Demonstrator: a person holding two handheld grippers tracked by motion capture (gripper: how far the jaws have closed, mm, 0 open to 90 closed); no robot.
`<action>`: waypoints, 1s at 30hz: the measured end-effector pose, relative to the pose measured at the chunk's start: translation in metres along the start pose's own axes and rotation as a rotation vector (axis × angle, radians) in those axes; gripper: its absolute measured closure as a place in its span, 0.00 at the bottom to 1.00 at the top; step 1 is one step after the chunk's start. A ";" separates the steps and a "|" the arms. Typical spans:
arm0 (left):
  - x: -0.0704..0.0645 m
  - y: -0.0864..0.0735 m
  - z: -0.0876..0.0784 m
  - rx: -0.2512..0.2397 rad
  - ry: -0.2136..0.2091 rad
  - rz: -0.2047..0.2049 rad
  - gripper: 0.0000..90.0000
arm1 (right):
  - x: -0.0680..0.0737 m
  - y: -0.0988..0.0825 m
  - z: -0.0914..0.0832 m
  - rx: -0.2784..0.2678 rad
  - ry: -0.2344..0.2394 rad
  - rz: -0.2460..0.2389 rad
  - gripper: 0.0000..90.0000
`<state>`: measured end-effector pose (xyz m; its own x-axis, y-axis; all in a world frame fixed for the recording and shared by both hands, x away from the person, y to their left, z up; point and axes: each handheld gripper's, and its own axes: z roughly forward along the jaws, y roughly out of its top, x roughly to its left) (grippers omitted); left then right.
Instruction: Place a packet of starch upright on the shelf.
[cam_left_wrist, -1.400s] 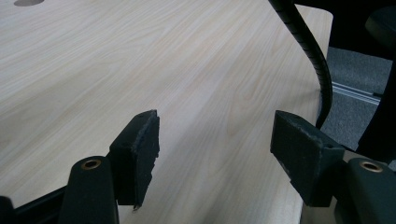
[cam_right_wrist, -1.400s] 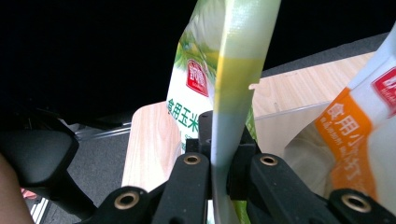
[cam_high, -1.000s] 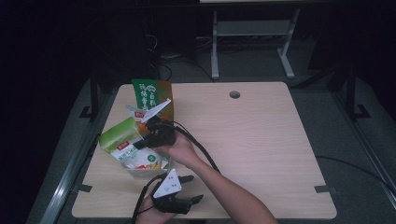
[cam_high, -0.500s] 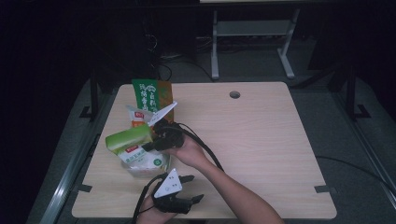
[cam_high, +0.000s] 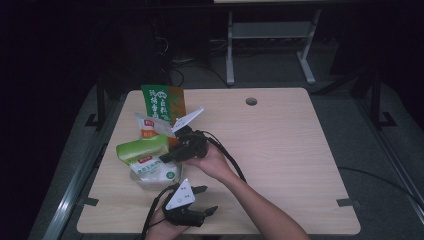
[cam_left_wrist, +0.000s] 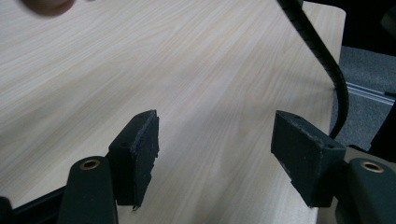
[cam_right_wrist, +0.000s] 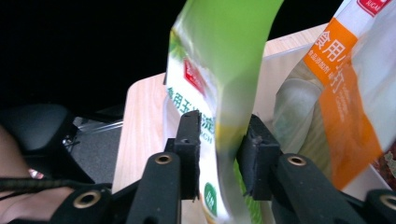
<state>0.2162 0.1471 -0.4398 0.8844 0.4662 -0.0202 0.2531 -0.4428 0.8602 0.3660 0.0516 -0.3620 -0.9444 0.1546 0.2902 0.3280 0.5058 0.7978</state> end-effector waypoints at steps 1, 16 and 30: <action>0.000 0.000 0.000 0.004 0.001 -0.003 0.35 | 0.000 -0.001 -0.004 -0.002 -0.006 -0.007 0.74; 0.009 0.004 -0.003 0.010 0.019 -0.011 0.33 | -0.009 -0.024 -0.050 -0.002 -0.070 0.046 0.57; 0.011 0.005 -0.002 0.009 0.019 -0.021 0.31 | -0.026 -0.048 -0.083 0.005 -0.135 0.114 0.48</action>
<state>0.2266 0.1520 -0.4350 0.8714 0.4897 -0.0286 0.2749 -0.4394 0.8552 0.3763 -0.0468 -0.3642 -0.8959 0.3231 0.3047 0.4330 0.4826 0.7613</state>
